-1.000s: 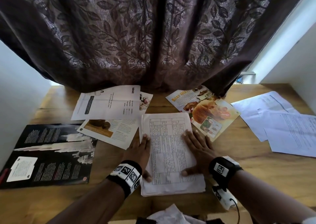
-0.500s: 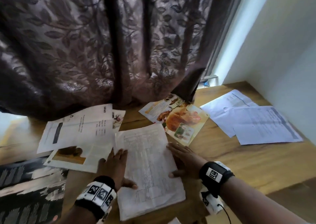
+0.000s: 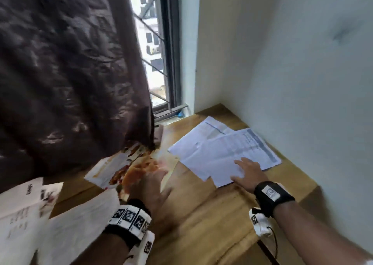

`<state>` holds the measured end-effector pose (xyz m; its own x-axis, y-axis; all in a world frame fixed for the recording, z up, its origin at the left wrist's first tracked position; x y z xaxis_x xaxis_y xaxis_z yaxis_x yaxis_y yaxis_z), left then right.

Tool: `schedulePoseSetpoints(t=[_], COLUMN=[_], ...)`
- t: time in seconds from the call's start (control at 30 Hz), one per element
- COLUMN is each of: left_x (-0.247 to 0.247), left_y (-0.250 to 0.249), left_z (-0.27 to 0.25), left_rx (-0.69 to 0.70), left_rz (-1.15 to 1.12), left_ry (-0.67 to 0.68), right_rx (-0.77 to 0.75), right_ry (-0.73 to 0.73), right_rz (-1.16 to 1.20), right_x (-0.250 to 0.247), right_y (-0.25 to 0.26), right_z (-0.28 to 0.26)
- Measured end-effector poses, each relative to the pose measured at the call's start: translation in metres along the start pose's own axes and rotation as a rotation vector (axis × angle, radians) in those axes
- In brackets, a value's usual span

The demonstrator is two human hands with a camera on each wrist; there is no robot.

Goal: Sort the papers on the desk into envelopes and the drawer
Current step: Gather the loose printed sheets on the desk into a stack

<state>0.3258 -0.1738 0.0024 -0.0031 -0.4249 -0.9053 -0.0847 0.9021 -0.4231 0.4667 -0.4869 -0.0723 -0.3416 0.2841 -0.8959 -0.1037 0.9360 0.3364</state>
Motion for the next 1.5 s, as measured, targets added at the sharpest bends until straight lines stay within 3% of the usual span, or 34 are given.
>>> schedulePoseSetpoints(t=[0.1,0.33,0.5,0.73,0.83,0.9,1.0,1.1,1.23,1.3,1.43,1.5], left_x=[0.020,0.064,0.087,0.115,0.118,0.116,0.101,0.075,0.026,-0.001,-0.039,-0.044], left_y=[-0.032,-0.070,-0.086,-0.097,-0.092,-0.094,-0.104,-0.098,-0.075,-0.052,0.011,0.044], left_z=[0.044,0.146,0.200,0.226,0.227,0.224,0.210,0.184,0.133,0.096,0.014,-0.028], left_rx=[-0.010,-0.056,-0.079,-0.088,-0.132,-0.124,-0.078,-0.074,-0.048,-0.045,-0.103,-0.153], left_rz=[0.057,0.110,0.198,0.341,0.284,0.237,0.140,-0.023,-0.173,-0.202,-0.390,-0.431], left_ry=[0.089,0.240,0.258,0.281,0.314,0.336,0.263,0.163,-0.004,-0.092,-0.152,-0.106], right_rx=[0.017,-0.042,-0.044,-0.044,-0.041,-0.039,-0.028,0.003,0.111,0.204,0.243,0.169], right_ry=[0.050,0.088,0.052,0.009,0.001,-0.003,-0.019,-0.146,-0.359,-0.274,0.139,0.224], right_rz=[-0.041,-0.064,-0.083,-0.103,-0.109,-0.108,-0.084,-0.028,0.407,0.709,1.337,1.303], right_x=[-0.003,-0.002,-0.010,-0.012,-0.010,-0.009,-0.009,-0.016,-0.024,-0.010,0.043,0.053], right_y=[-0.029,-0.031,-0.028,-0.025,-0.026,-0.026,-0.025,-0.024,-0.027,-0.014,0.062,0.109], right_z=[0.010,0.010,0.006,0.005,0.007,0.006,0.002,-0.005,-0.019,-0.023,-0.033,-0.049])
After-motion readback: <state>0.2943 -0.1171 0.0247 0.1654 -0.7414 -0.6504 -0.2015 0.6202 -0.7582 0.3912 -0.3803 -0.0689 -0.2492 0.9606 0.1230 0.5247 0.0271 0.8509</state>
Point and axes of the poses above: each hand's wrist, its own z-axis towards the middle knuckle, its own x-axis out of the palm, y = z × x, the point moved 7 cm from there along z, towards the middle knuckle, and after that the axes turned 2 degrees about x, right-handed, at the moved point
